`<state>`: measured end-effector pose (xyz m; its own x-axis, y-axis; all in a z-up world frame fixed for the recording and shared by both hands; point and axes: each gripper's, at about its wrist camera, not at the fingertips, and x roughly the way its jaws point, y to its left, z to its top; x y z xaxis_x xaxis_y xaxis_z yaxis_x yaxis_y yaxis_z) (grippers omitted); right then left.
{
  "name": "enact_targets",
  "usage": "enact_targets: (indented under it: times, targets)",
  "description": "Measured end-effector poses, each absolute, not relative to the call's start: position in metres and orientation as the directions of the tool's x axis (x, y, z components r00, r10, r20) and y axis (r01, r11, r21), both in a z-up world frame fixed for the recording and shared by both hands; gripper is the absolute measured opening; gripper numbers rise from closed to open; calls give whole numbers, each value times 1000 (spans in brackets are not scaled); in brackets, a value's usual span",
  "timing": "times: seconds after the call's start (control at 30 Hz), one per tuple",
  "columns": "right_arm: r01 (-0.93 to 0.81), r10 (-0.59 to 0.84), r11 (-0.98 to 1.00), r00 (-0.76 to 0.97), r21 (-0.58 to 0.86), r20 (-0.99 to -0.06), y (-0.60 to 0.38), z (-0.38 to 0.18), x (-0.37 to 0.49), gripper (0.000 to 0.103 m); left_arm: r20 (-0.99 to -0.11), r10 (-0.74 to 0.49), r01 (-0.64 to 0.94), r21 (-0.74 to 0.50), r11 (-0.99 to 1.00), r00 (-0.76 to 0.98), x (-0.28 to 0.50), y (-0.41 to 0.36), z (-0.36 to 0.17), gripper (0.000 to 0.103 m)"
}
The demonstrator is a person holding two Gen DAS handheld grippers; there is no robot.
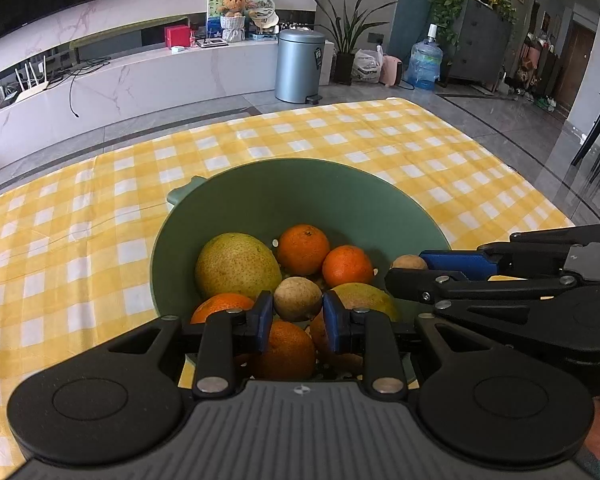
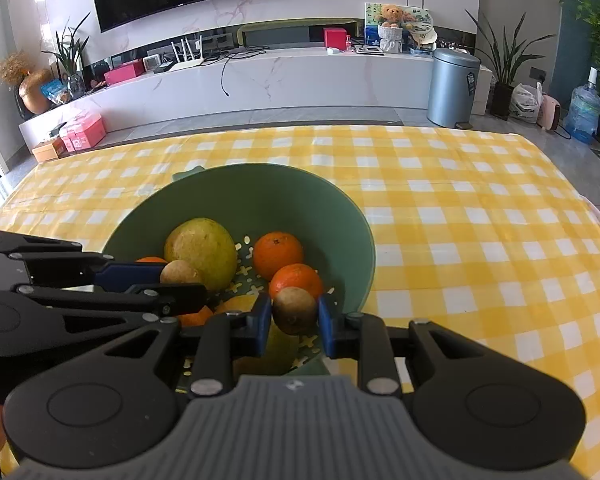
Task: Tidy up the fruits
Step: 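Open both tools to release the kiwis into the colander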
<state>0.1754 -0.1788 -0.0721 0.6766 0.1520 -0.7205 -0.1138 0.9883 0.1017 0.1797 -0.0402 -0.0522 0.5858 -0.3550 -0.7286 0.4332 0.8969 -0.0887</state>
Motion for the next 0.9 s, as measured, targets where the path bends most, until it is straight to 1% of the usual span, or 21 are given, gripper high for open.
enact_targets:
  times: [0.23, 0.3, 0.4, 0.47, 0.5, 0.53, 0.6, 0.67, 0.8, 0.9]
  targets:
    - [-112, 158, 987, 684, 111, -713, -180, -71, 173, 23, -727, -353, 436, -81, 896, 589, 179, -40, -50, 32]
    - [-111, 161, 987, 691, 117, -704, -181, -70, 172, 23, -720, -353, 438, -76, 896, 598, 178, -40, -48, 34]
    - [-108, 166, 986, 700, 126, -694, -183, -69, 170, 23, -704, -353, 437, -68, 897, 616, 174, -39, -44, 44]
    - [-111, 170, 985, 706, 130, -687, -183, -68, 169, 23, -693, -355, 435, -65, 898, 628, 171, -38, -42, 46]
    - [-112, 172, 985, 710, 131, -683, -183, -67, 169, 25, -689, -353, 434, -62, 899, 633, 170, -37, -40, 46]
    - [-113, 171, 985, 714, 130, -679, -183, -67, 168, 29, -686, -351, 432, -60, 900, 638, 168, -36, -39, 47]
    - [-111, 167, 986, 724, 126, -670, -184, -66, 167, 34, -677, -355, 429, -63, 901, 645, 164, -33, -37, 50]
    - [-114, 169, 986, 733, 125, -659, -183, -64, 165, 34, -665, -357, 424, -66, 903, 656, 158, -29, -35, 53]
    - [-121, 159, 987, 759, 103, -632, -181, -60, 160, 37, -659, -340, 398, -67, 915, 671, 147, -19, -30, 54]
    - [-125, 156, 988, 782, 93, -603, -180, -56, 154, 42, -668, -315, 375, -58, 925, 674, 141, -13, -24, 54]
